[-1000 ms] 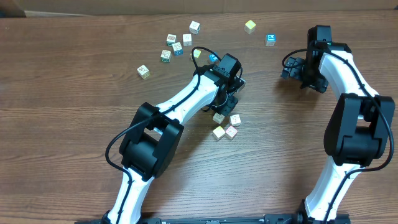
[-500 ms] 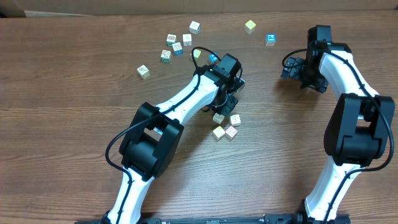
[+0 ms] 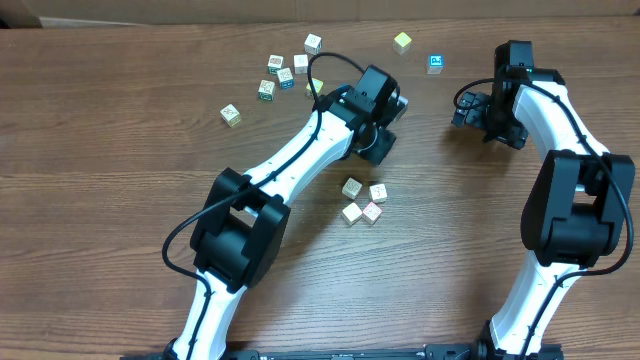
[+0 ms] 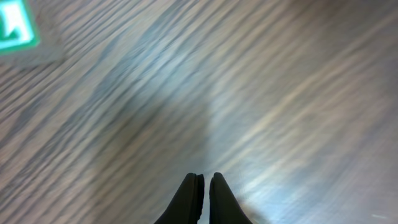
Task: Form a circle
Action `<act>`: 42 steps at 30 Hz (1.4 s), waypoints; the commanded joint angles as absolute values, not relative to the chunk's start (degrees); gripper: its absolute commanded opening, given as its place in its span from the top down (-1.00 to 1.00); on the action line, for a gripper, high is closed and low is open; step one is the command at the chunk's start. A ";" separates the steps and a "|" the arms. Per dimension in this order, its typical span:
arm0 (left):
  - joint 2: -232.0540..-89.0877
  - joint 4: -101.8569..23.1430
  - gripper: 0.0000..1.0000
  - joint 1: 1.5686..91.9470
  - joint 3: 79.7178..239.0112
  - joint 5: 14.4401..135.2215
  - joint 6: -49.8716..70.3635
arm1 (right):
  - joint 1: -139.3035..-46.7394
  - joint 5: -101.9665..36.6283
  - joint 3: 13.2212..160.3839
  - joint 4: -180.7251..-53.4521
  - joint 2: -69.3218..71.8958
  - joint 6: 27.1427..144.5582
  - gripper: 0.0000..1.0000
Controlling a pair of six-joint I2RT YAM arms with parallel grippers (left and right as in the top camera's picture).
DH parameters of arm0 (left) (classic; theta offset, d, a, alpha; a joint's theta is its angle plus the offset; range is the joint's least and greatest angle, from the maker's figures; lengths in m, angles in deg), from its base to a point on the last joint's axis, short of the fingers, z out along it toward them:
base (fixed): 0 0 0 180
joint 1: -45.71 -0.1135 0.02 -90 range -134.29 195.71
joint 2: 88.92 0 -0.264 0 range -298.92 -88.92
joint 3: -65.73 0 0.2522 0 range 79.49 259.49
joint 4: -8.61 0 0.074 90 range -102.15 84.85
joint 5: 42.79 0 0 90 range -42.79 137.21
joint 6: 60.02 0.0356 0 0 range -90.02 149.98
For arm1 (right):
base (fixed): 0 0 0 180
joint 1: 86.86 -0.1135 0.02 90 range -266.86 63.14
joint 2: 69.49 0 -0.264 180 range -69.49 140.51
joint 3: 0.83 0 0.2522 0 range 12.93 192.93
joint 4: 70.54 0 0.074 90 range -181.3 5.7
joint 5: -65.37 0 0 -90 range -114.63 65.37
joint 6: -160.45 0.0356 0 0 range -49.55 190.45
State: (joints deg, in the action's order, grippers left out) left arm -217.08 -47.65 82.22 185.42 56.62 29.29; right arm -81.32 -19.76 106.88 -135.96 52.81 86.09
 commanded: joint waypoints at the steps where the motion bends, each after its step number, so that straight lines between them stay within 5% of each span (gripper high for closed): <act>1: -215.20 -48.37 0.92 84.60 186.73 62.22 27.70 | -81.21 -19.59 107.45 -135.74 52.14 86.11 -1.00; 11: -215.20 -50.69 0.92 90.33 186.51 49.50 25.58 | -81.21 -19.57 107.45 -135.74 52.14 86.11 -1.00; 42: -215.20 -51.15 0.92 94.90 180.19 40.65 9.14 | -81.21 -19.57 107.45 -135.74 52.14 86.11 -1.00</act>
State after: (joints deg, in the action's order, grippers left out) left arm -216.54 -52.00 94.50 181.83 42.42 11.37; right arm -81.32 -19.76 106.88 -135.94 52.81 86.07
